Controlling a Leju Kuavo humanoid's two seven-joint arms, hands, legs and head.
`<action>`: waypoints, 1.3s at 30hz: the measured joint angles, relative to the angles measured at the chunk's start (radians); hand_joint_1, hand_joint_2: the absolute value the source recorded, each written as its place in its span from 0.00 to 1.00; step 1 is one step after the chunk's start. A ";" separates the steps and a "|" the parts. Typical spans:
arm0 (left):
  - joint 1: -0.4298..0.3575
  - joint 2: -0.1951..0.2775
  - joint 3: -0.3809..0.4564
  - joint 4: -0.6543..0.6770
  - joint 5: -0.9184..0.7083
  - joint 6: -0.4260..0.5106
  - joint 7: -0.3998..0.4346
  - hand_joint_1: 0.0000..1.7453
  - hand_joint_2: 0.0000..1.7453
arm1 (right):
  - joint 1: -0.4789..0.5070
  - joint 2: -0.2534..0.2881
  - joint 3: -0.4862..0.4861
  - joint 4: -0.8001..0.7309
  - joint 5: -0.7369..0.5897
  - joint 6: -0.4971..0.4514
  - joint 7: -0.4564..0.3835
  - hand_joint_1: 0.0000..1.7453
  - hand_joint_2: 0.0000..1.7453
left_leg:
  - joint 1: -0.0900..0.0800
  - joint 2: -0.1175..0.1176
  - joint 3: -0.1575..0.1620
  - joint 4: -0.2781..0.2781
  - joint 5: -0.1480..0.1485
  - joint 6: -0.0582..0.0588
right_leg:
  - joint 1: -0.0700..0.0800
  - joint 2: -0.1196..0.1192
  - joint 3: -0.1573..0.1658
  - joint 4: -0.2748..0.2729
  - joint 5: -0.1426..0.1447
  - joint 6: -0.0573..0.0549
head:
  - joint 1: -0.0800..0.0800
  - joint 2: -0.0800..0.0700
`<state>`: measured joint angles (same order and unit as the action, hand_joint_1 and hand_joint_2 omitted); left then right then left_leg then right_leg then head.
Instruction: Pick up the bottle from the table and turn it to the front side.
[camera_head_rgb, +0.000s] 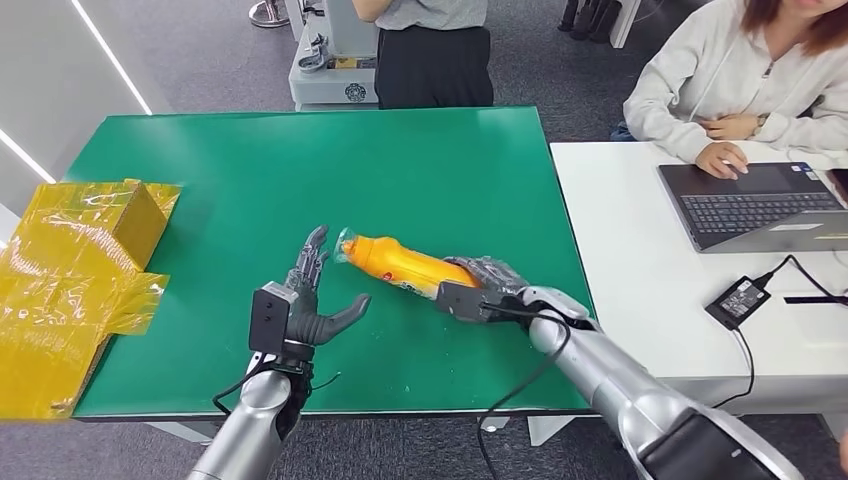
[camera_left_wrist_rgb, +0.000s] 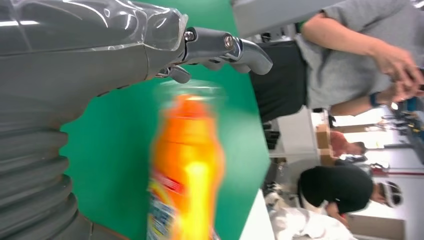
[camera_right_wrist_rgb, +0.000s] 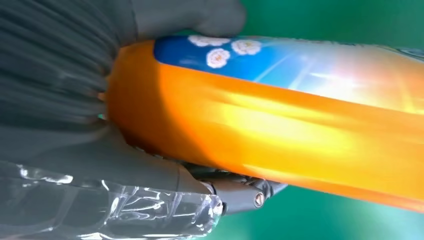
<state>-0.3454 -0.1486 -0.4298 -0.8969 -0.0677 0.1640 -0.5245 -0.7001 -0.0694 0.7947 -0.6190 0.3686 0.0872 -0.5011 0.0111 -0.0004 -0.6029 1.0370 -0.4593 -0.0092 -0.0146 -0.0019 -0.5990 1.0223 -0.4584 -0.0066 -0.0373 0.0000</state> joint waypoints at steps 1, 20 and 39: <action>0.006 0.003 0.000 0.000 0.001 0.004 -0.003 0.00 1.00 | 0.050 -0.007 -0.029 -0.057 -0.037 -0.016 -0.022 1.00 1.00 | 0.000 -0.001 -0.001 0.000 0.000 0.000 | 0.000 -0.001 0.000 0.000 0.000 0.000 | 0.000 0.000; 0.056 0.033 0.020 -0.050 -0.013 0.008 0.008 0.00 1.00 | 0.642 -0.022 -0.367 -0.767 -0.125 -0.191 -0.090 1.00 1.00 | 0.000 -0.003 -0.003 -0.001 -0.002 0.000 | 0.000 -0.004 -0.002 0.000 -0.004 0.000 | 0.000 0.000; -0.250 0.002 0.034 0.021 0.403 -0.543 0.262 0.00 1.00 | 0.335 0.023 -0.434 -0.693 -0.014 -0.245 -0.088 1.00 1.00 | 0.000 -0.001 -0.003 0.000 0.003 0.000 | 0.000 -0.002 -0.003 0.001 0.002 -0.001 | 0.000 0.000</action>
<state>-0.5957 -0.1461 -0.3963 -0.8754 0.3349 -0.3789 -0.2623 -0.3650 -0.0462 0.3608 -1.3125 0.3550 -0.1580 -0.5895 0.0110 -0.0017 -0.6061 1.0368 -0.4561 -0.0088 -0.0146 -0.0040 -0.6020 1.0234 -0.4569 -0.0074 -0.0374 0.0000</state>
